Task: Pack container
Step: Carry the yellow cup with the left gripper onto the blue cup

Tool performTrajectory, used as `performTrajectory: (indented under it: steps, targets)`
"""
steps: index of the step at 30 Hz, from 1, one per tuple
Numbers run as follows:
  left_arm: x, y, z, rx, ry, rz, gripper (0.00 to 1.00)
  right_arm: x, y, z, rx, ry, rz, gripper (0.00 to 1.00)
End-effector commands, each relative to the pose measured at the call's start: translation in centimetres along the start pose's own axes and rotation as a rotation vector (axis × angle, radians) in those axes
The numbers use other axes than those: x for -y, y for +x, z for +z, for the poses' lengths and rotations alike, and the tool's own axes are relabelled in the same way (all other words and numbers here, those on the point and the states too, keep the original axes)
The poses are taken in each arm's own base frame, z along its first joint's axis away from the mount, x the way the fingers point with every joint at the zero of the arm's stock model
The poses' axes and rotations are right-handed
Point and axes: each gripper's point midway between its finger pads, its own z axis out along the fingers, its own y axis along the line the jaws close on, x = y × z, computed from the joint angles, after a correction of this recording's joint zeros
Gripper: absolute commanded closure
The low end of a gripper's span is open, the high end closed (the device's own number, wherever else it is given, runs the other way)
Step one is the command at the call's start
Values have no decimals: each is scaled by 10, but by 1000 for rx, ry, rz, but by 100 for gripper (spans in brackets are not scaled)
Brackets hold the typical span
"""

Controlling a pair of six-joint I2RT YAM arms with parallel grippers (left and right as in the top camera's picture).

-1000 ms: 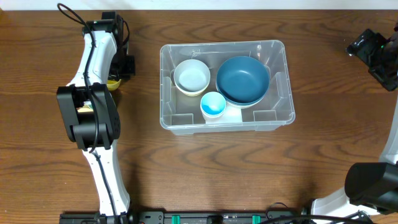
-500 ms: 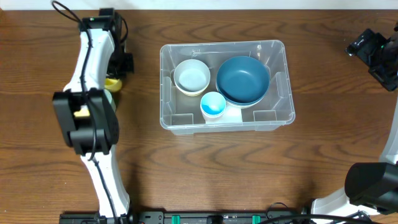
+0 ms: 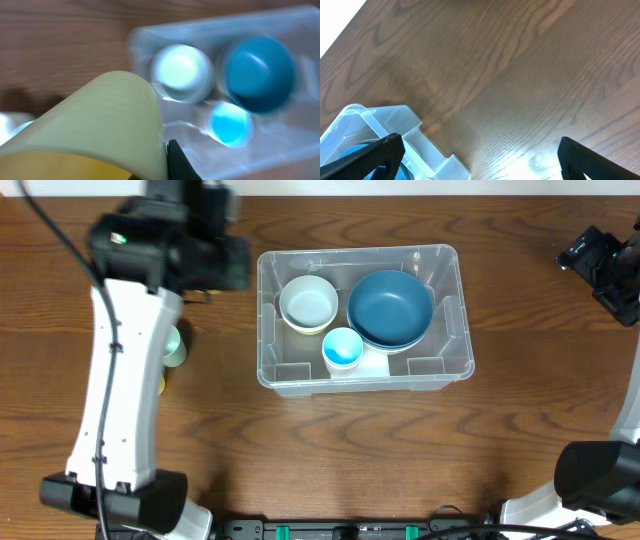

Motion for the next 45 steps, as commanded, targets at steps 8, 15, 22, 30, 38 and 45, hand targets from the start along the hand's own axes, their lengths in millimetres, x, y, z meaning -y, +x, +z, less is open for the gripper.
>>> performTrajectory:
  steps: [8,15,22,30,38,45]
  targets:
    - [120,41,28,-95,99,444,94,1,-4,-10,27,-8,13,1]
    - [136,68,58,-227,98,543,94,1,-4,-10,27,-8,13,1]
    - [131,85,94,-358,71,543,94,1,-4,-10,27,-8,13,1]
    - [129,96,123,-432,60,540,94,1,-4,-10,27,-8,13,1]
    - [129,106,133,-466,59,547,94,1,-4,-10,27,-8,13,1]
    - [133,105,134,-457,70,548,94,1,-4,-10,27,-8,13,1]
